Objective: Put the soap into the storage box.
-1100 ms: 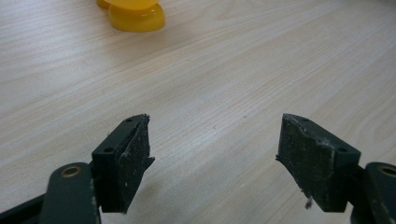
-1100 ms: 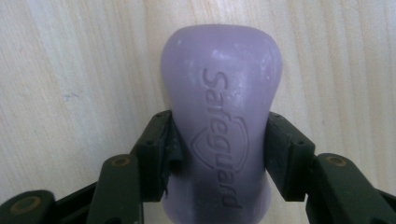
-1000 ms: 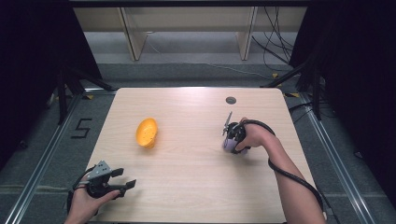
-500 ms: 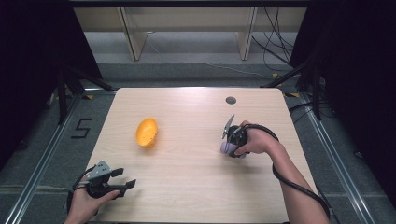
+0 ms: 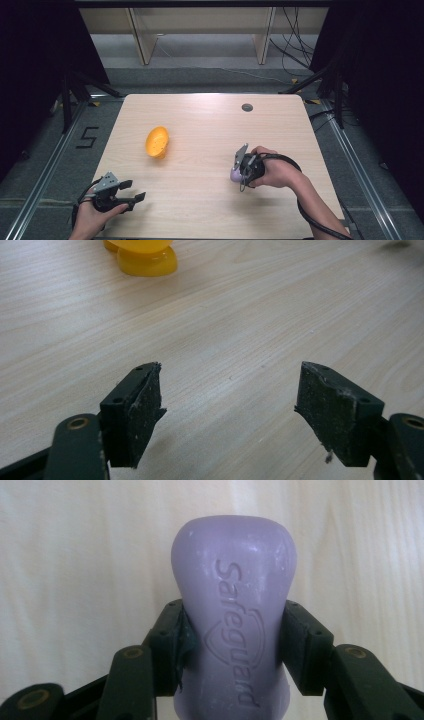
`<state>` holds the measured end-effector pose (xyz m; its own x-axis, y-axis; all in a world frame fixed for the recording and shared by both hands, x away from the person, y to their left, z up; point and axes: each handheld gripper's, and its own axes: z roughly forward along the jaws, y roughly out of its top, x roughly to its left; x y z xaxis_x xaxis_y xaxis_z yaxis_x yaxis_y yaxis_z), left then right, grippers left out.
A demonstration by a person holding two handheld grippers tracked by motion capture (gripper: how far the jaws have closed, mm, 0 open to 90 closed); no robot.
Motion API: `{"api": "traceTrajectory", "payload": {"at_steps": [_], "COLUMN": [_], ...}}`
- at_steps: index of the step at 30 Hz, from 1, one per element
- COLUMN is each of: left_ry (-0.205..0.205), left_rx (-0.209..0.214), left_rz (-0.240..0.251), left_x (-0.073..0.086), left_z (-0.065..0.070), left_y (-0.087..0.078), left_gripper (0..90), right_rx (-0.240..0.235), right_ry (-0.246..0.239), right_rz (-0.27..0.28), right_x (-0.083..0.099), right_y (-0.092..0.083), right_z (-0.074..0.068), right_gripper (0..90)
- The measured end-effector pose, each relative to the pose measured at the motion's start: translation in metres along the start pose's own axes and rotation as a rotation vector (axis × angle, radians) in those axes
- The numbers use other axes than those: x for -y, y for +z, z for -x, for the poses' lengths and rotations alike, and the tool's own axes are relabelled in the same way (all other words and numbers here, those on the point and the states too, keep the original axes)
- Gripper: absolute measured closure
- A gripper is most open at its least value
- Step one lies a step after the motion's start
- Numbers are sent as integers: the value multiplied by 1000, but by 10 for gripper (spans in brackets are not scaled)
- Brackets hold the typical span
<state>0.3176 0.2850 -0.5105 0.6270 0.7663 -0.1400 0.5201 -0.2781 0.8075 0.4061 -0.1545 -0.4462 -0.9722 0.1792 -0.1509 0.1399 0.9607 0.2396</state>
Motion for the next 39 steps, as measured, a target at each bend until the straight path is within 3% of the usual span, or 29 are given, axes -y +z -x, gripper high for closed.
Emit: {"api": "traceTrajectory", "payload": {"at_steps": [1,2,3,4,5,7,8,9,10,11,12,13,15,16,17,18,19,20,22,23,26,28,30,33,34,36,39], "left_ry": [0,5,6,6,-16,2,-15,-15,2,8,18,10,8,-17,-3,-14,-14,-19,-22,-23,-10,18,41,85,85,101,80], "left_rx": [0,3,2,2,5,-3,2,2,-10,-7,2,3,10,18,23,31,31,52,64,83,150,188,206,242,242,279,362], "left_rz": [0,3,3,3,-4,-1,-3,-3,1,0,2,6,15,27,31,43,43,61,72,94,118,116,120,134,134,118,91], "left_x": [0,0,0,0,0,0,0,0,-1,-1,-1,-2,-4,-5,-7,-10,-10,-18,-24,-36,-55,-70,-78,-105,-105,-121,-131], "left_z": [0,0,0,0,1,0,1,1,1,1,1,3,2,4,4,6,6,8,10,15,27,37,42,56,56,70,82], "left_y": [0,0,0,0,0,0,0,0,0,0,0,-1,-1,0,0,0,0,2,3,7,17,25,28,40,40,53,68], "left_gripper": [253,253,253,253,253,253,253,253,254,254,254,257,260,261,262,263,264,264,262,262,262,262,263,271,275,281,288], "right_rx": [2,16,24,24,108,197,261,261,402,402,453,566,642,658,688,720,720,769,775,814,830,835,836,838,838,848,855], "right_ry": [-26,18,-35,-35,10,-27,-15,-15,-19,-19,-13,-62,-51,-64,-91,-158,-158,-182,-167,-200,-185,-215,-185,-203,-203,-178,-224], "right_rz": [17,16,51,51,80,169,178,178,207,207,214,206,177,157,147,121,121,94,75,62,51,51,63,57,57,61,48], "right_x": [-1,-2,-4,-4,-6,-10,-10,-10,-11,-11,-11,-13,-13,-14,-13,-13,-13,-13,-14,-14,-14,-15,-14,-14,-14,-14,-16], "right_y": [0,-2,-1,-1,-4,-3,-3,-3,-4,-4,-4,-4,0,1,2,2,2,3,3,3,4,3,4,1,1,0,-3], "right_z": [-4,-12,-15,-15,-31,-41,-45,-45,-59,-59,-64,-74,-86,-88,-90,-89,-89,-92,-94,-95,-98,-98,-100,-100,-100,-101,-100], "right_gripper": [501,501,501,501,501,501,501,501,501,501,501,501,501,501,501,501,501,500,501,501,500,501,501,501,501,501,501]}}
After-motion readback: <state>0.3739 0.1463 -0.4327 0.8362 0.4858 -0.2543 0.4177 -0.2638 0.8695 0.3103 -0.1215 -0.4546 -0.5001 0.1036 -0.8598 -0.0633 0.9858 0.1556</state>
